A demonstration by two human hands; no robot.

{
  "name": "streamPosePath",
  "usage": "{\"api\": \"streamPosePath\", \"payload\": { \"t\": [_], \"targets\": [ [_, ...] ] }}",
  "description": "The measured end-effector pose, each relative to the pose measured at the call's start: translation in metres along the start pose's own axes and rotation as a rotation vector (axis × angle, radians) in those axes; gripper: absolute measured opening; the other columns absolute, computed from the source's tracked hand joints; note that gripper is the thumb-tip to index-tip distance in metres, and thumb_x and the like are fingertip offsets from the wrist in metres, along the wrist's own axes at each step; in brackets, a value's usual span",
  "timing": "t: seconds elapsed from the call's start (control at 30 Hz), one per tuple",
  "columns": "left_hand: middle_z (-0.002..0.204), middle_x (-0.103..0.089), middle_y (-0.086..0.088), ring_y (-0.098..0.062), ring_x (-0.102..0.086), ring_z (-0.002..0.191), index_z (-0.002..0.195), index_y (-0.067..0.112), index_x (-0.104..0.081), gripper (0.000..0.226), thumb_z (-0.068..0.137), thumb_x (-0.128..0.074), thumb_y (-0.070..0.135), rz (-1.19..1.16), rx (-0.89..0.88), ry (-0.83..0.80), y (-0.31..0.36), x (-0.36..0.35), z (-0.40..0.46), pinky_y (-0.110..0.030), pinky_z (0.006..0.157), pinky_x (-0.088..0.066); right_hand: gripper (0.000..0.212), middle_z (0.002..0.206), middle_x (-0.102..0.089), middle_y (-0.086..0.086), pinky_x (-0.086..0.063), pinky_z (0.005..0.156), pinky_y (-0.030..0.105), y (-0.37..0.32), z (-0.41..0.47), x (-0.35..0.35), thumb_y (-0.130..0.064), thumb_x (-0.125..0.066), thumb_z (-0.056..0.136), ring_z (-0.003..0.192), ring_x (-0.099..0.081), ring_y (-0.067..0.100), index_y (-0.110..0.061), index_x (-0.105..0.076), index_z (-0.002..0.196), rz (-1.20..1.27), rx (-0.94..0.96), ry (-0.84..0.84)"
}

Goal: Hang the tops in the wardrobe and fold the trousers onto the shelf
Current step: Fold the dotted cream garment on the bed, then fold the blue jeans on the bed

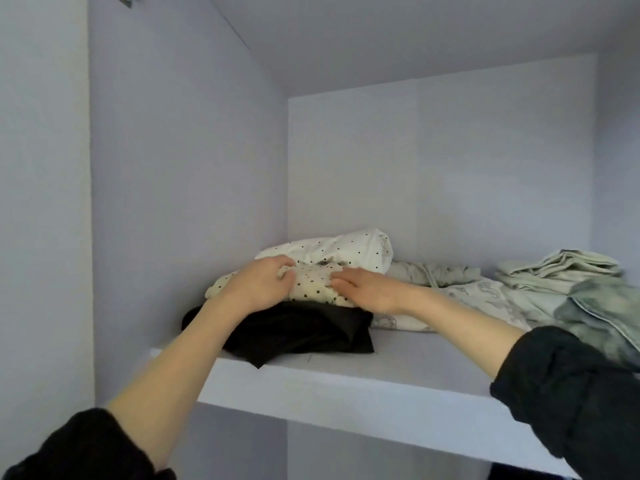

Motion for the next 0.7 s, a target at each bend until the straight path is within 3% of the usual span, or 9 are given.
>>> {"api": "streamPosePath", "payload": {
  "t": [0.1, 0.2, 0.27, 0.4, 0.5, 0.53, 0.6, 0.7],
  "targets": [
    [0.14, -0.05, 0.003, -0.016, -0.044, 0.127, 0.134, 0.024, -0.05, 0.036, 0.099, -0.043, 0.028, -0.114, -0.154, 0.086, 0.023, 0.005, -0.032, -0.028, 0.105, -0.032, 0.044, 0.148, -0.04, 0.001, -0.028, 0.105, 0.025, 0.007, -0.06, 0.001, -0.035, -0.036, 0.101, 0.134, -0.038, 0.019, -0.02, -0.039, 0.143, 0.069, -0.115, 0.167],
    [0.144, -0.044, 0.008, -0.01, -0.036, 0.134, 0.135, 0.023, -0.049, 0.037, 0.099, -0.044, 0.023, -0.278, -0.328, 0.078, 0.049, 0.001, -0.075, -0.014, 0.101, -0.022, 0.04, 0.143, -0.046, 0.0, -0.03, 0.104, 0.025, 0.003, -0.131, -0.007, -0.027, -0.041, 0.1, 0.132, -0.042, 0.018, -0.02, -0.045, 0.139, 0.134, -0.236, 0.366],
    [0.141, -0.046, 0.007, -0.009, -0.038, 0.132, 0.134, 0.021, -0.051, 0.036, 0.099, -0.044, 0.02, -0.39, -0.398, 0.042, 0.064, -0.01, -0.107, -0.008, 0.095, -0.021, 0.038, 0.141, -0.049, -0.001, -0.03, 0.1, 0.017, -0.004, -0.178, -0.013, -0.023, -0.04, 0.101, 0.129, -0.044, 0.015, -0.017, -0.046, 0.138, 0.187, -0.311, 0.429],
    [0.132, -0.054, 0.003, -0.012, -0.051, 0.118, 0.128, 0.02, -0.055, 0.032, 0.097, -0.047, 0.018, -0.593, -0.481, -0.179, 0.101, -0.046, -0.175, -0.02, 0.096, -0.036, 0.033, 0.126, -0.06, -0.004, -0.032, 0.095, 0.014, -0.038, -0.286, -0.024, -0.022, -0.043, 0.1, 0.121, -0.051, 0.01, -0.019, -0.055, 0.131, 0.154, -0.471, 0.54],
    [0.121, -0.057, 0.009, -0.004, -0.052, 0.109, 0.126, 0.021, -0.055, 0.03, 0.097, -0.047, 0.017, -0.732, -0.557, -0.3, 0.132, -0.07, -0.23, -0.007, 0.089, -0.038, 0.031, 0.118, -0.063, -0.006, -0.035, 0.091, 0.009, -0.06, -0.364, -0.038, -0.022, -0.046, 0.099, 0.112, -0.056, 0.007, -0.019, -0.057, 0.127, 0.169, -0.621, 0.593],
    [0.116, -0.058, 0.009, -0.004, -0.053, 0.106, 0.126, 0.02, -0.054, 0.03, 0.097, -0.047, 0.015, -0.771, -0.567, -0.343, 0.144, -0.079, -0.25, -0.003, 0.082, -0.036, 0.032, 0.117, -0.062, -0.005, -0.038, 0.091, 0.01, -0.066, -0.391, -0.045, -0.022, -0.047, 0.099, 0.111, -0.058, 0.009, -0.018, -0.056, 0.129, 0.195, -0.672, 0.58],
    [0.111, -0.06, 0.006, -0.009, -0.057, 0.104, 0.127, 0.021, -0.053, 0.031, 0.097, -0.046, 0.015, -0.81, -0.615, -0.479, 0.171, -0.1, -0.296, -0.006, 0.078, -0.037, 0.035, 0.121, -0.061, 0.003, -0.041, 0.094, 0.021, -0.075, -0.447, -0.06, -0.02, -0.047, 0.098, 0.109, -0.059, 0.017, -0.015, -0.05, 0.133, 0.257, -0.793, 0.523],
    [0.107, -0.062, 0.001, -0.015, -0.059, 0.098, 0.126, 0.016, -0.055, 0.03, 0.097, -0.049, 0.013, -0.862, -0.699, -0.742, 0.22, -0.121, -0.389, -0.009, 0.076, -0.038, 0.038, 0.118, -0.058, 0.005, -0.041, 0.085, 0.019, -0.102, -0.551, -0.097, -0.018, -0.046, 0.099, 0.099, -0.057, 0.014, -0.01, -0.047, 0.136, 0.325, -1.026, 0.397]
  ]
}}
Point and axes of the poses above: each hand's wrist, its own z-axis towards the middle knuckle, its own x-axis out of the back of the hand, y = z × x, the point moved 1 cm from there along z, towards the middle knuckle
